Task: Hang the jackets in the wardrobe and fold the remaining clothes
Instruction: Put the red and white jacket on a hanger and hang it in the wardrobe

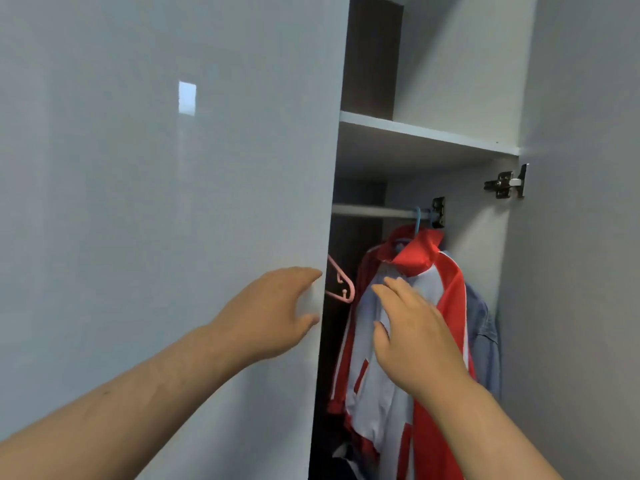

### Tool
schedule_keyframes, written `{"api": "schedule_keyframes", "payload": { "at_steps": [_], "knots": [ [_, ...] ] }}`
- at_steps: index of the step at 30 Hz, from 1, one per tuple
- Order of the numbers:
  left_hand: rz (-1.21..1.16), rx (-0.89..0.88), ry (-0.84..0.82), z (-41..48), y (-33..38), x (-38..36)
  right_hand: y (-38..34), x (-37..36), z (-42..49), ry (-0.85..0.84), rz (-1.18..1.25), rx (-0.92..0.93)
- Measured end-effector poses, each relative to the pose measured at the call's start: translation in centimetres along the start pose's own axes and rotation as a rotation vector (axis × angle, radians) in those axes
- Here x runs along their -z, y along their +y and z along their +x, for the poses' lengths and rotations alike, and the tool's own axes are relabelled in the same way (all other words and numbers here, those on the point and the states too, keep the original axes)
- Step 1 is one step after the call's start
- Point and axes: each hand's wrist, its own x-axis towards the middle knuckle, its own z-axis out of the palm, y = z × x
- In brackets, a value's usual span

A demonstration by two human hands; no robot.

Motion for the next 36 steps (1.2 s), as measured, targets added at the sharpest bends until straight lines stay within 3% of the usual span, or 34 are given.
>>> {"api": "schedule_keyframes", "payload": {
  "at_steps": [4, 16, 29, 36],
  "knots": [
    [0.168, 0.046, -0.013, -4.1, -5.2, 2.8, -6.2, -1.5, 0.6, 0.036, 0.21, 0.114],
    [0.469, 0.366, -0.067, -19.1, -16.3, 10.9, -21.9, -7.4, 1.6, 0.033, 0.354, 0.512],
    [0.673, 0.858, -0.134, -37.6, -21.1, 17.7, -41.3, -14.8, -2.0, -0.153, 0.512, 0.898],
    [0.737, 1.106, -0.191, -47.4, -23.3, 20.4, -51.8, -19.3, -5.5, -0.3, 0.646, 0.983]
  ]
}}
